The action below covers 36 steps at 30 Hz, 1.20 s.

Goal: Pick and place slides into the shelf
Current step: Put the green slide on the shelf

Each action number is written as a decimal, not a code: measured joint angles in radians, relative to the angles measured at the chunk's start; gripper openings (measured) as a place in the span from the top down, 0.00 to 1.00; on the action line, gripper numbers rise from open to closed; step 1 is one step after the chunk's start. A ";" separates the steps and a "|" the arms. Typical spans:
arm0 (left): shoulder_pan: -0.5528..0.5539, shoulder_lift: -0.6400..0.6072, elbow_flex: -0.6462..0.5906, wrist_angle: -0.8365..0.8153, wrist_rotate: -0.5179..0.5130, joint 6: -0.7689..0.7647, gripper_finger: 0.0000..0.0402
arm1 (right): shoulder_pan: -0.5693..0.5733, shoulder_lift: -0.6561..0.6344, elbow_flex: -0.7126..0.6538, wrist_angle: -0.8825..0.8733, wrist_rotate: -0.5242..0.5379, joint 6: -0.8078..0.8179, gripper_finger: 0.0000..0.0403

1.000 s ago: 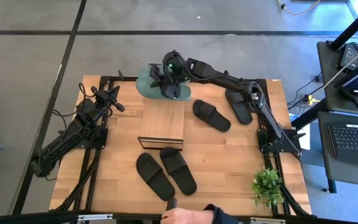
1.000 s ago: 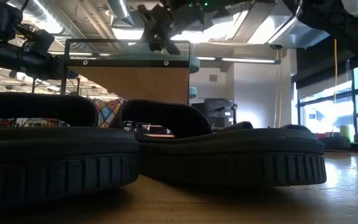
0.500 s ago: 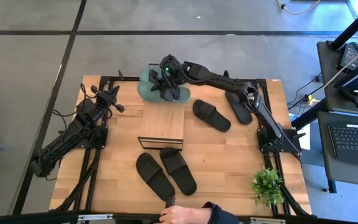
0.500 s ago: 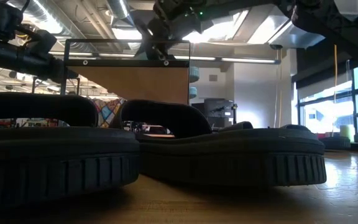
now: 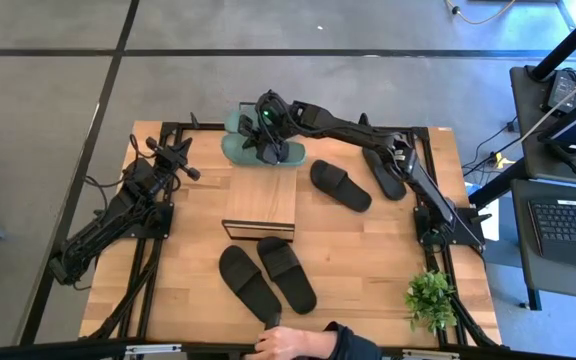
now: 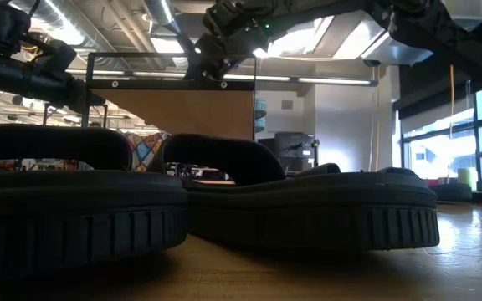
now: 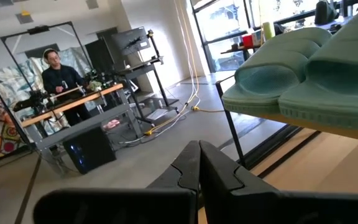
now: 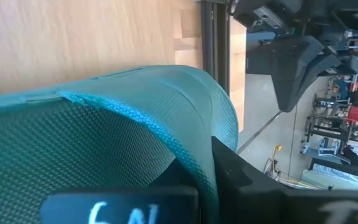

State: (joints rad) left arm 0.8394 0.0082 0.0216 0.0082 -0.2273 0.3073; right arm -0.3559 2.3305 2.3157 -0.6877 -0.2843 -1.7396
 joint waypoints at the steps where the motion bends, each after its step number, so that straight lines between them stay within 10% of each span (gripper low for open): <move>1: 0.000 0.000 0.000 0.000 0.000 0.000 1.00 | -0.003 0.001 0.000 0.003 -0.002 -0.001 0.97; 36: 0.000 0.000 0.000 0.000 0.000 -0.009 1.00 | -0.025 0.007 0.000 0.010 0.003 0.078 0.88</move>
State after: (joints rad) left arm 0.8394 0.0082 0.0216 0.0082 -0.2272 0.2985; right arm -0.3813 2.3379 2.3157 -0.6780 -0.2817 -1.6615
